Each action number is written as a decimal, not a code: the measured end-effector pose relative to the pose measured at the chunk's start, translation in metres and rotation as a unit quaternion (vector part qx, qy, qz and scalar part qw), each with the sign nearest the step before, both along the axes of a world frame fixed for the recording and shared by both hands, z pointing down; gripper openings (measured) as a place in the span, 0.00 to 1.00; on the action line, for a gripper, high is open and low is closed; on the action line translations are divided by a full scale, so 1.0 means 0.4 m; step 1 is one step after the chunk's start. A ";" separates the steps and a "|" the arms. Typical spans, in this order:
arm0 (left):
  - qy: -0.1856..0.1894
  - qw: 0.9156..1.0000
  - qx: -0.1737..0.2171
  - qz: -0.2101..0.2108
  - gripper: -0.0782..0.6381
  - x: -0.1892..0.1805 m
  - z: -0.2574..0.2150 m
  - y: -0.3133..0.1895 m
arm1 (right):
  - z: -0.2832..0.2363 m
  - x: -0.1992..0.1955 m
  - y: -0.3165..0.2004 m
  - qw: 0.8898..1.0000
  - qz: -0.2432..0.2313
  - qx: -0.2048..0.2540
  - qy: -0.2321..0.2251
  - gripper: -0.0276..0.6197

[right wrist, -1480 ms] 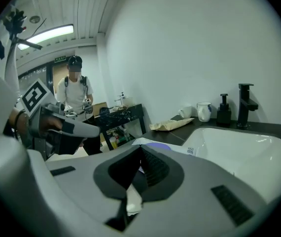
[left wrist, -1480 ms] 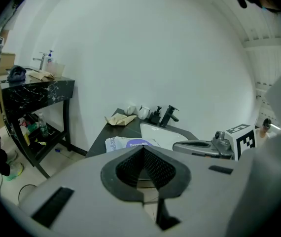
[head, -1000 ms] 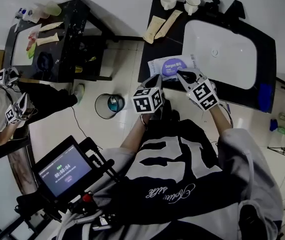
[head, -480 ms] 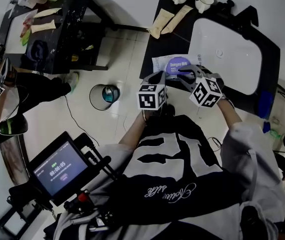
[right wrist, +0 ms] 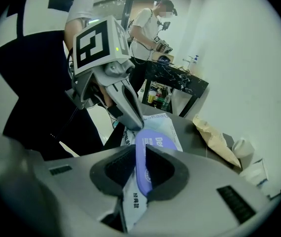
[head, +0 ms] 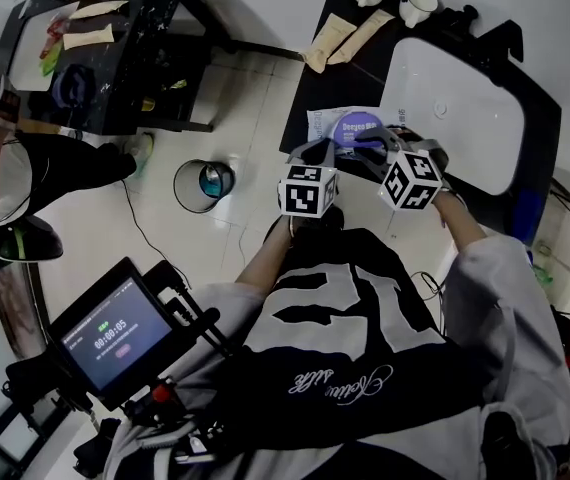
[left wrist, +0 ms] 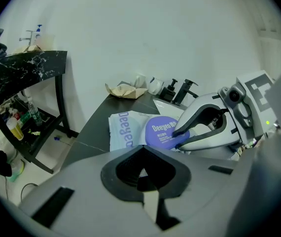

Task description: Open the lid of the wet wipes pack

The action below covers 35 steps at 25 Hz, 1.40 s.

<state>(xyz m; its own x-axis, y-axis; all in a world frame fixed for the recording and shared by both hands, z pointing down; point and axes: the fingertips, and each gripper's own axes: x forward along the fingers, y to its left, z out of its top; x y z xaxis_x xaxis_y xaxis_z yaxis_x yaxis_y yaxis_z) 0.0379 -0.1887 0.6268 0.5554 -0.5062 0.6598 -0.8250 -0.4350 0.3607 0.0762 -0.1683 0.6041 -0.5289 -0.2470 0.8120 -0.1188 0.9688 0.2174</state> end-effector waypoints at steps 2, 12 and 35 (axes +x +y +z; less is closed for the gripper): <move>-0.004 1.000 0.006 0.005 0.11 -0.002 0.008 -0.002 | 0.003 -0.003 -0.005 1.000 0.007 -0.014 -0.004 0.14; -0.015 1.000 0.018 0.019 0.11 -0.006 0.025 -0.021 | -0.003 -0.012 -0.044 0.998 0.027 -0.048 -0.042 0.11; -0.017 0.999 0.020 0.033 0.11 -0.008 0.036 -0.020 | -0.122 -0.027 -0.354 0.969 0.172 0.006 -0.177 0.04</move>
<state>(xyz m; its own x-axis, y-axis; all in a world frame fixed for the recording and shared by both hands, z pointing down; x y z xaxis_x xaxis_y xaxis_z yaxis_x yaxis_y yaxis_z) 0.0346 -0.1969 0.6412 0.5651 -0.4956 0.6596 -0.8062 -0.5015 0.3139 0.0655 -0.3099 0.5555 -0.6578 -0.4670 0.5909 -0.5036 0.8561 0.1160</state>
